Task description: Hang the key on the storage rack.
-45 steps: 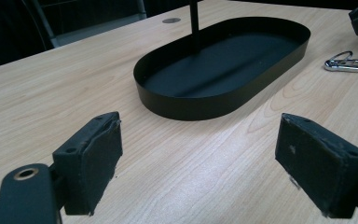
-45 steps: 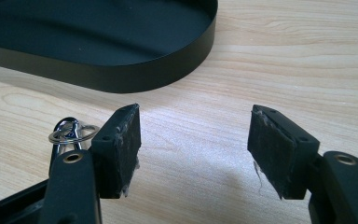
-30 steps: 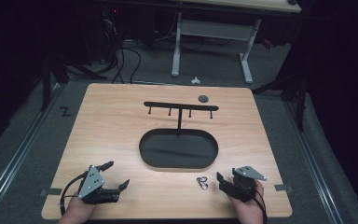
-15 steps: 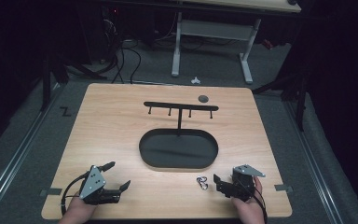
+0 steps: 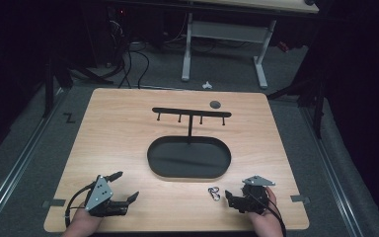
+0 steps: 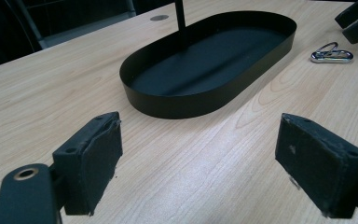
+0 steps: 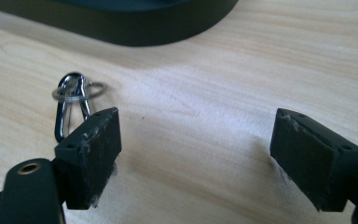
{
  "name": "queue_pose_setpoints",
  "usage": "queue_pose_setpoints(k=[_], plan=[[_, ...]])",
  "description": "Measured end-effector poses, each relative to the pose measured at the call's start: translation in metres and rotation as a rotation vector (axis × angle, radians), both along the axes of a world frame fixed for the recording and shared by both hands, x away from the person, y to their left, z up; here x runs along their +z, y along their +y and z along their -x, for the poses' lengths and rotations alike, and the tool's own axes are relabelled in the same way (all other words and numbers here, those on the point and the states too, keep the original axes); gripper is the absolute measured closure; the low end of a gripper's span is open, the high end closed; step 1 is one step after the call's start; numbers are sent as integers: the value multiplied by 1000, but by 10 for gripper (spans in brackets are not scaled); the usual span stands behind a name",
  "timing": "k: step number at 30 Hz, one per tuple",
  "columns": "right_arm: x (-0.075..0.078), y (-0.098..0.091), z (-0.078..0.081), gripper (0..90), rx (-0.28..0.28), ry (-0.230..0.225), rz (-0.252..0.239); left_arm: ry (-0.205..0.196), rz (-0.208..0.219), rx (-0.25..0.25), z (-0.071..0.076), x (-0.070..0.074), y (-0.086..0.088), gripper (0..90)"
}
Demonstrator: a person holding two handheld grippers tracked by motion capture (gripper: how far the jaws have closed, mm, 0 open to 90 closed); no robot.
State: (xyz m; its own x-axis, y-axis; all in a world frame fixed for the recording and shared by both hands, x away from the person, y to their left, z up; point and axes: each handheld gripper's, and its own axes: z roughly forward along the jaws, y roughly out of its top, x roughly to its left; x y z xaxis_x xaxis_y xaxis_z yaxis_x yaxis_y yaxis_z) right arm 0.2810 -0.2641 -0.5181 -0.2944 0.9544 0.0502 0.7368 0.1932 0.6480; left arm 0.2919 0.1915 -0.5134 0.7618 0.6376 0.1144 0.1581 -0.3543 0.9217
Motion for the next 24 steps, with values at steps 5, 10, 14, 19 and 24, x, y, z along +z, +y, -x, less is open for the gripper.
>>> queue_pose_setpoints(k=[5, 10, 14, 19, 24], plan=[[4, 3, 4, 206, 3, 10, 21, 0, -20, 0, 2, -1, 0, 152], [8, 6, 2, 262, 16, 20, 81, -7, -33, -17, 5, -1, -1, 152], [11, 6, -2, 275, 4, 66, 105, -9, -37, -23, 5, -2, -1, 152], [14, 14, -6, 255, 17, 121, 135, -9, -32, -22, 5, -1, 0, 152], [17, 18, -10, 230, 58, 194, 171, -10, -35, -30, 5, 0, -1, 152]])
